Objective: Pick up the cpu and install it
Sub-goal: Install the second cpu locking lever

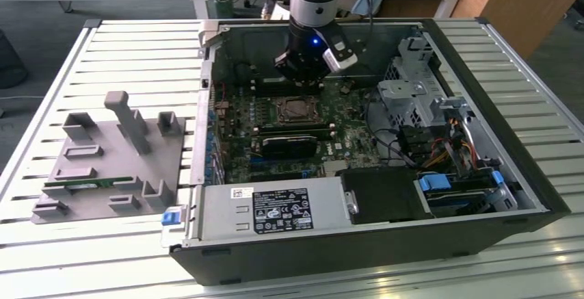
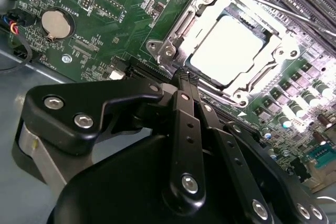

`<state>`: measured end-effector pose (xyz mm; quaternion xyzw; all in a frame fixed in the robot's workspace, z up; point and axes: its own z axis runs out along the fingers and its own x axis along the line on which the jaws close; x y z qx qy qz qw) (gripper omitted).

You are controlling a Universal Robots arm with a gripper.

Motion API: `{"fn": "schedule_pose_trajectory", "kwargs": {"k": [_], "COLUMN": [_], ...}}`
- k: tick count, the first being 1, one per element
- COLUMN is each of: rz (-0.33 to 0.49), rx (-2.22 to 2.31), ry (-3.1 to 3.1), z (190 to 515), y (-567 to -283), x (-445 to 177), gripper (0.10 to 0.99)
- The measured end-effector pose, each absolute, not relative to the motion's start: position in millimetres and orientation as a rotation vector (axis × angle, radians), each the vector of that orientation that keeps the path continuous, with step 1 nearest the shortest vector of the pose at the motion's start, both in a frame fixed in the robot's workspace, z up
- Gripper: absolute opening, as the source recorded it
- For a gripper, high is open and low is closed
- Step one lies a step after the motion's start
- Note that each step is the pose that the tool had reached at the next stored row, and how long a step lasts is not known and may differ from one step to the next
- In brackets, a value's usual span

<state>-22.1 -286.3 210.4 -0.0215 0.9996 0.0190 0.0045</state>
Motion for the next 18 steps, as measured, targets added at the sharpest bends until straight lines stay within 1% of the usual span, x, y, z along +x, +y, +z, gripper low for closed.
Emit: {"fn": "schedule_pose_trajectory", "kwargs": {"k": [18], "rz": [0.060], "rx": [-0.067], "ry": [3.131], "z": [210.4], "y": [-292.7], "x": [-22.1], "gripper": [0.106]}}
